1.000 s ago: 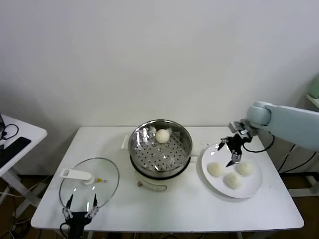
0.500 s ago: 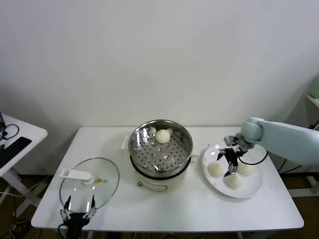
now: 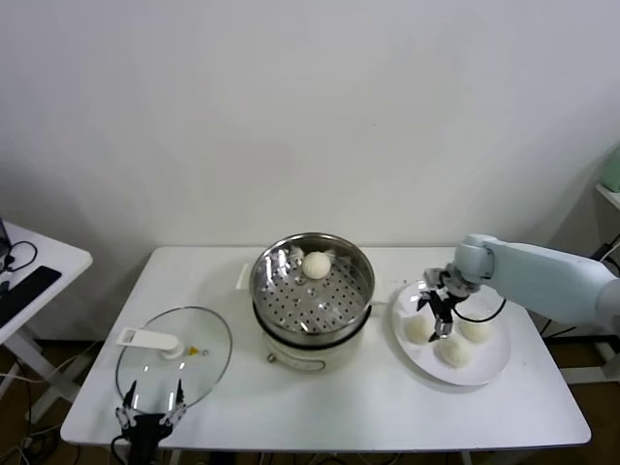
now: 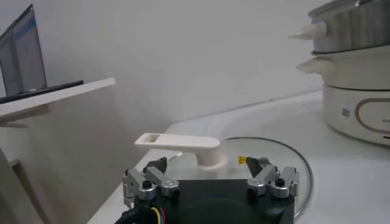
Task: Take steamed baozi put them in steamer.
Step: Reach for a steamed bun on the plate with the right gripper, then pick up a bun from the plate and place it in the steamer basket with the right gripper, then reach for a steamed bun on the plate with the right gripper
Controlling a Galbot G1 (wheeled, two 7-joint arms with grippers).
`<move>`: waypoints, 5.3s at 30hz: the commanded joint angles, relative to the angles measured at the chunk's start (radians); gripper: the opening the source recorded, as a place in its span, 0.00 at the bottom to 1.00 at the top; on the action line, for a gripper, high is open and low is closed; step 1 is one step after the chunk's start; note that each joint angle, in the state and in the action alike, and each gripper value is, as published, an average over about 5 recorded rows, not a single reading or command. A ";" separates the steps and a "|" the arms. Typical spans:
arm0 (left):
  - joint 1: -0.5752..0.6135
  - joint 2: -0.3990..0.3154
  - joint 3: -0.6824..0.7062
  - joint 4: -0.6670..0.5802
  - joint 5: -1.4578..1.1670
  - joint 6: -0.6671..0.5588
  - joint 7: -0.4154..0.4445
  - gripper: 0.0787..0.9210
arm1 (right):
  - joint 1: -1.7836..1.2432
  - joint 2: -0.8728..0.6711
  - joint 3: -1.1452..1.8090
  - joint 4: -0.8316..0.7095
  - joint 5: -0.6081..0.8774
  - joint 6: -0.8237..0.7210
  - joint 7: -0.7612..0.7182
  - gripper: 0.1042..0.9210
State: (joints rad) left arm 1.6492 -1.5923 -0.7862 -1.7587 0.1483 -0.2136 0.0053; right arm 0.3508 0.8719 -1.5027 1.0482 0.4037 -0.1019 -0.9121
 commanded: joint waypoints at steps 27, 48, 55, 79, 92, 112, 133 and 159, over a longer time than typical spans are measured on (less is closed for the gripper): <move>0.000 0.004 0.003 0.007 0.002 -0.002 -0.003 0.88 | -0.006 0.010 0.004 -0.004 -0.058 0.001 -0.018 0.70; -0.004 0.006 0.006 0.003 0.004 -0.004 -0.002 0.88 | 0.593 -0.027 -0.347 0.260 0.293 0.017 -0.130 0.70; -0.002 0.006 0.010 0.000 0.005 -0.004 -0.002 0.88 | 0.828 0.044 -0.410 0.368 0.457 0.002 -0.148 0.69; -0.005 -0.001 0.024 -0.008 0.009 -0.013 -0.003 0.88 | 0.484 0.465 -0.120 0.234 0.499 -0.207 0.047 0.70; -0.014 0.006 0.020 0.008 0.009 -0.012 -0.003 0.88 | 0.336 0.545 -0.112 0.085 0.417 -0.222 0.085 0.69; -0.016 0.007 0.017 0.012 0.011 -0.015 -0.003 0.88 | 0.288 0.589 -0.106 0.020 0.400 -0.261 0.127 0.69; -0.015 0.008 0.008 0.017 0.013 -0.021 -0.004 0.88 | 0.331 0.533 -0.108 0.058 0.406 -0.225 0.087 0.87; -0.012 0.003 0.001 0.016 0.018 -0.020 -0.005 0.88 | 0.528 -0.075 -0.391 0.314 0.185 -0.048 -0.104 0.88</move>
State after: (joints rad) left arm 1.6360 -1.5873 -0.7863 -1.7439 0.1654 -0.2342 0.0002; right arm 0.8723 1.0088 -1.8146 1.3125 0.7347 -0.1966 -0.9762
